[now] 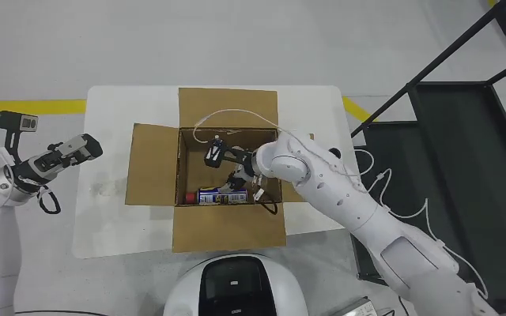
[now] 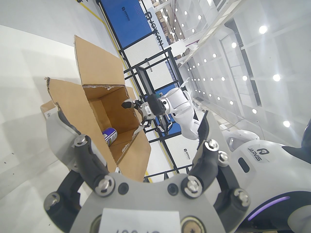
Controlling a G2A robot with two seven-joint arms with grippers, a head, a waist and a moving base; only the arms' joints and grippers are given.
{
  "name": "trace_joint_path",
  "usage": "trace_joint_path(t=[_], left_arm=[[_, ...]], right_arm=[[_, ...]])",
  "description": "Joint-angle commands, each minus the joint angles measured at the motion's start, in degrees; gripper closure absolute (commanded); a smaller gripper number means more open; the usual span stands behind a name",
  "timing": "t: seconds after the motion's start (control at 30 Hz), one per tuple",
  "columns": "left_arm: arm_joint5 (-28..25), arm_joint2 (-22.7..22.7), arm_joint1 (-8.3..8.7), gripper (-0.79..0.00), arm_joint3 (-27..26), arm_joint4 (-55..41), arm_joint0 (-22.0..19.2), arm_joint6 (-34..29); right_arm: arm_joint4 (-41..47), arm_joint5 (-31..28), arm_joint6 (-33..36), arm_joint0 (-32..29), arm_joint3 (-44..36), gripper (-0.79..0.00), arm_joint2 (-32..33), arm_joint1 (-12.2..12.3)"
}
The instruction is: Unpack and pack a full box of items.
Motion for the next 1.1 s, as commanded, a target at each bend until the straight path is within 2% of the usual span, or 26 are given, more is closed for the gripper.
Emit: trace_joint_path(t=[0.0,0.53,1.07], left_arm=[[0.0,0.0,0.0,-0.785,0.0,0.0,0.0,0.0],[0.0,0.0,0.0,-0.785,0.0,0.0,0.0,0.0],[0.0,0.0,0.0,-0.785,0.0,0.0,0.0,0.0]], right_arm=[[1.3,-1.2,0.9,3.1,4.4,-0.785,-3.2,-1.3],[6.0,-5.0,0.1,13.7,27.0,-0.785,-15.6,-10.3],[7.5,-8.1,-3.5,17.6,43.9,-0.785,-22.0,-19.3]])
